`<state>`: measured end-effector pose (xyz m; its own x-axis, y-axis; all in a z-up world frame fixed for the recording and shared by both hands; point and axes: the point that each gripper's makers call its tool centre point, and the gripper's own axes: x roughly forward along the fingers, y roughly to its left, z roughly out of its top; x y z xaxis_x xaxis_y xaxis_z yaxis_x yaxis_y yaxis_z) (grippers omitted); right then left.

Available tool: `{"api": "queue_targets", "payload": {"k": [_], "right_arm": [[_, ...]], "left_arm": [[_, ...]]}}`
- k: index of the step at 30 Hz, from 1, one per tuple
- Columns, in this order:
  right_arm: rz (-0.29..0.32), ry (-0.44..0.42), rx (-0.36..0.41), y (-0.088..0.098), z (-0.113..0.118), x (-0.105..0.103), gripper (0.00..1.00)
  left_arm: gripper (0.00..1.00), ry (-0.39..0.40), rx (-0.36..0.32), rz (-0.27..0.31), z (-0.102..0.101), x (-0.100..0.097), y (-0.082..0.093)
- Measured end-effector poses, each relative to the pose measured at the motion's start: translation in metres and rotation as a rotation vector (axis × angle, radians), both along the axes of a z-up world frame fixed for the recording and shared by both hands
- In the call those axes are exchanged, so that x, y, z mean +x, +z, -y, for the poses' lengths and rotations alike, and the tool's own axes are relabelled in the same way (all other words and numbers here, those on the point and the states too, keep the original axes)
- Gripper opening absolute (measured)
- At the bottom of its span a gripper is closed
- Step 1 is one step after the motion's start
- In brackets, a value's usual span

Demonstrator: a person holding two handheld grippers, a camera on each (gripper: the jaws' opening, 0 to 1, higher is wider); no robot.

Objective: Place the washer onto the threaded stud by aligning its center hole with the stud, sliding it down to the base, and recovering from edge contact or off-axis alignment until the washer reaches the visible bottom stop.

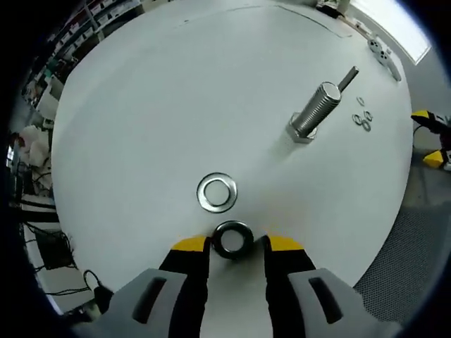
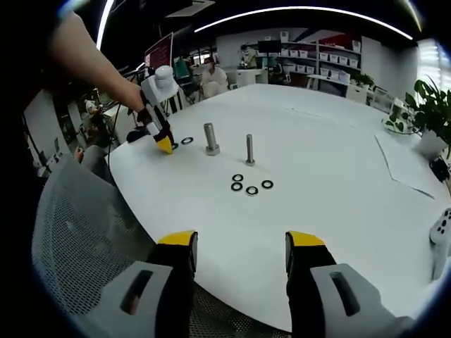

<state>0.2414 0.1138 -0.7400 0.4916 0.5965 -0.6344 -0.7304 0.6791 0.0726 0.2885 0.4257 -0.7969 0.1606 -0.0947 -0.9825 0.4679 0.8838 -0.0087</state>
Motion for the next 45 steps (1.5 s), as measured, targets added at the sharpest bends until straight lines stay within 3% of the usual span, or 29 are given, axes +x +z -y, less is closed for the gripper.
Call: {"api": "queue_targets", "payload": {"k": [5, 16, 45], "right_arm": [[0.001, -0.006, 0.002, 0.0005, 0.0006, 0.0007, 0.53], [0.004, -0.010, 0.006, 0.0015, 0.0003, 0.0012, 0.52], [0.011, -0.011, 0.005, 0.0019, 0.0009, 0.0024, 0.51]], "left_arm": [[0.22, -0.001, 0.002, -0.020, -0.0053, 0.0011, 0.0002], [0.23, -0.025, 0.024, -0.047, -0.0043, 0.0007, 0.0002], [0.19, -0.049, 0.007, -0.043, -0.0023, -0.0007, 0.0014]]}}
